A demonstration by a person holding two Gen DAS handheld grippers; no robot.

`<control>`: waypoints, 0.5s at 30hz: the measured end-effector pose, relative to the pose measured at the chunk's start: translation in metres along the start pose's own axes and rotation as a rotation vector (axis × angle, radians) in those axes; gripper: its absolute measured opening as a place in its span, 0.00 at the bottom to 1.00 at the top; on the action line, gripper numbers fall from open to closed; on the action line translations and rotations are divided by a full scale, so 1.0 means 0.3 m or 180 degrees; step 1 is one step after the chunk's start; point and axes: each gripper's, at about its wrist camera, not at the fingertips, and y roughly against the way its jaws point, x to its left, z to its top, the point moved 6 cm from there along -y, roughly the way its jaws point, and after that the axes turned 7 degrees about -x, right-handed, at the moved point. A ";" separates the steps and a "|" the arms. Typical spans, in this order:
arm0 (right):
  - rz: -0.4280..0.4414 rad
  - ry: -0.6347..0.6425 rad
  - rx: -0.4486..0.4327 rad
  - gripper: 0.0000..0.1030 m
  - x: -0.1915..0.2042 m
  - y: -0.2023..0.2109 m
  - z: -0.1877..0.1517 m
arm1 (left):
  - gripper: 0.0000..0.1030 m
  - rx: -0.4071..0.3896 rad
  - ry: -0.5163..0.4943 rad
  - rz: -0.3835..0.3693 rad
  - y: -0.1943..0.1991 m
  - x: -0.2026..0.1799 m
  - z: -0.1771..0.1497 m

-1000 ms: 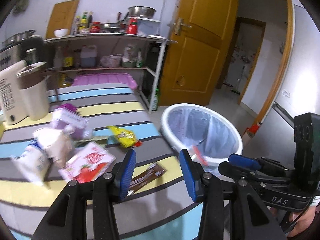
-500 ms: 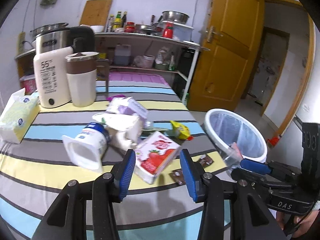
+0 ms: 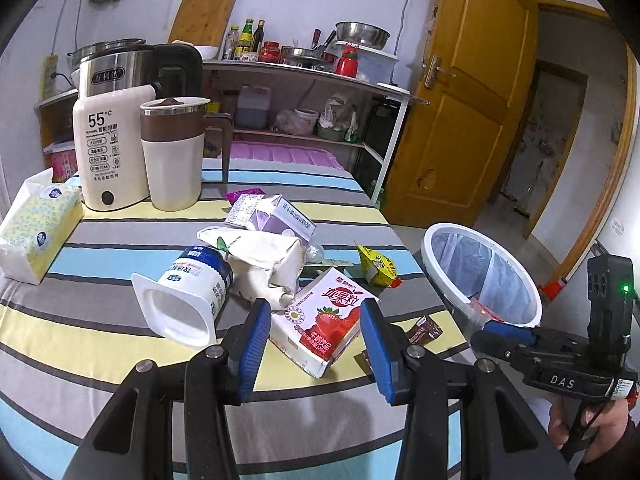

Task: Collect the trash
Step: 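Move both grippers back toward the remaining trash on the table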

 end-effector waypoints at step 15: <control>-0.0517 -0.0078 -0.0465 0.45 -0.130 0.095 0.108 | 0.45 0.0000 0.0024 0.0010 -0.013 0.017 0.000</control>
